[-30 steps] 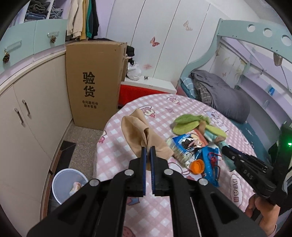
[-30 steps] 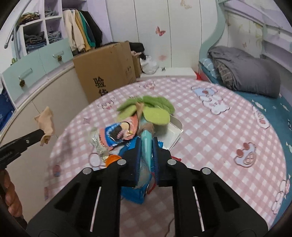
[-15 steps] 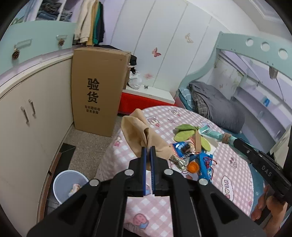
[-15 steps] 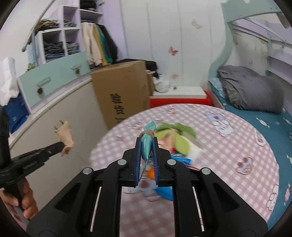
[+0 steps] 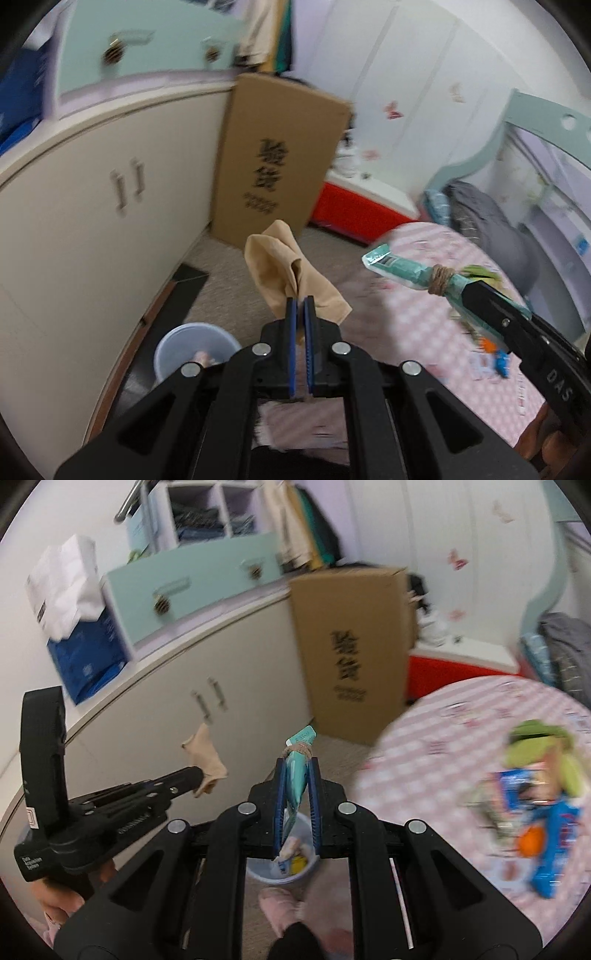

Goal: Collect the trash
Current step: 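Carry the cloth and teal package to the wastebasket and open both grippers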

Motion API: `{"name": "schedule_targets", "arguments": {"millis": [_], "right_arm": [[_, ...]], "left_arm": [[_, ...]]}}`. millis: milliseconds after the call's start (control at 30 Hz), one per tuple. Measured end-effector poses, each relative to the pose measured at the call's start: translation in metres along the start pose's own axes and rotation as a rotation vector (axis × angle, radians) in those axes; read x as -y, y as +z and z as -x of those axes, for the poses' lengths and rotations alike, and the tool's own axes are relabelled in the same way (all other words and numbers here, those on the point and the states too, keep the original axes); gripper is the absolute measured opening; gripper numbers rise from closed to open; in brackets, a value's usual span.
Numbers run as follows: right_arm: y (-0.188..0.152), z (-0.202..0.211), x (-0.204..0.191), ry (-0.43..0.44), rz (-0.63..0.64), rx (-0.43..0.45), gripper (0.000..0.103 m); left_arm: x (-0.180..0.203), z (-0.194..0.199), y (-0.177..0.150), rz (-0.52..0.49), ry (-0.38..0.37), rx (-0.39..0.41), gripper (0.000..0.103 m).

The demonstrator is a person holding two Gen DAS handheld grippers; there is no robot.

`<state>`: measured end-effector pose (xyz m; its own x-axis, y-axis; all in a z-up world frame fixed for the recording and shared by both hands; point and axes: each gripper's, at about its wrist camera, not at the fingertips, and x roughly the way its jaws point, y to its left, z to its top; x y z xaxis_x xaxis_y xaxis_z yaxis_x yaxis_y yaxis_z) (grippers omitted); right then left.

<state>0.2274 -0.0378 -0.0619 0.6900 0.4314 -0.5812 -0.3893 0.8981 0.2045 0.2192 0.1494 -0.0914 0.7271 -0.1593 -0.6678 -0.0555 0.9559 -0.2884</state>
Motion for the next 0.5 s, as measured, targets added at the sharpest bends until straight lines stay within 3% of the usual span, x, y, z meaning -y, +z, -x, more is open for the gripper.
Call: {"name": "schedule_targets", "arguments": {"millis": [167, 400, 433, 500], "right_arm": [[-0.012, -0.066, -0.033, 0.033, 0.008, -0.079, 0.012], [-0.029, -0.127, -0.047, -0.008, 0.015, -0.141, 0.012], [-0.031, -0.132, -0.047, -0.008, 0.015, -0.151, 0.012], [-0.036, -0.145, -0.047, -0.007, 0.012, -0.177, 0.012]], "left_arm": [[-0.055, -0.032, -0.003, 0.055, 0.087, -0.069, 0.004], [-0.108, -0.093, -0.009, 0.156, 0.147, -0.172, 0.009], [-0.113, -0.099, -0.01, 0.164, 0.162, -0.188, 0.014], [-0.123, -0.113, -0.01, 0.183, 0.184, -0.218, 0.058]]}}
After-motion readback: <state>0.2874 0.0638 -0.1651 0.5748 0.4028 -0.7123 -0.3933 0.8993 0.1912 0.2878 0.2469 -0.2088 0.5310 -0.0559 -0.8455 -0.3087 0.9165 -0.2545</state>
